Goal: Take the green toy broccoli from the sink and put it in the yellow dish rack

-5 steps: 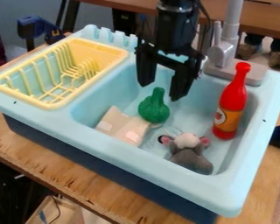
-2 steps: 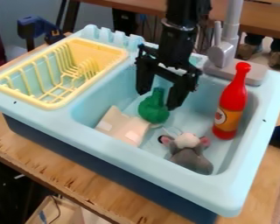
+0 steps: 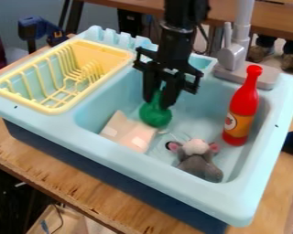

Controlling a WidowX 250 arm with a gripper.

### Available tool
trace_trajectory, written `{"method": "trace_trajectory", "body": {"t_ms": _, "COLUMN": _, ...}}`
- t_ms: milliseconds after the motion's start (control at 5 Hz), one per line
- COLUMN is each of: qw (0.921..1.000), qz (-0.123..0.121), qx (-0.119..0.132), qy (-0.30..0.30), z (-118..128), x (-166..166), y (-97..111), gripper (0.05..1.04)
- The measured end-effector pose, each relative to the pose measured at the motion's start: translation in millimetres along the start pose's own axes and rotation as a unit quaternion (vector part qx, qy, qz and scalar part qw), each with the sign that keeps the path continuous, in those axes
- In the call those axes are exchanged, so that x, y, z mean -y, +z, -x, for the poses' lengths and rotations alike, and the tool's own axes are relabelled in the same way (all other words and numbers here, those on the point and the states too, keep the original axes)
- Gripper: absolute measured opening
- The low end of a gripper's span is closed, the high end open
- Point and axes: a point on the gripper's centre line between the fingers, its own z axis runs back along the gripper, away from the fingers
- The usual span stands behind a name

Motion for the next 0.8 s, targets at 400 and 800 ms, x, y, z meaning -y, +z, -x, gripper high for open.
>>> {"method": "trace_trajectory", "body": {"t_ms": 400, "qw": 0.9998, "qz": 0.011, "qx": 0.017, "qy": 0.007, "z": 7, "x": 0, "y": 11, "gripper": 0.351}}
{"method": "trace_trajectory", "body": {"t_ms": 800, "qw": 0.9907, "qz": 0.026, "qx": 0.133, "qy": -0.006, "z": 20, "x": -25, "y": 88, "gripper": 0.351}}
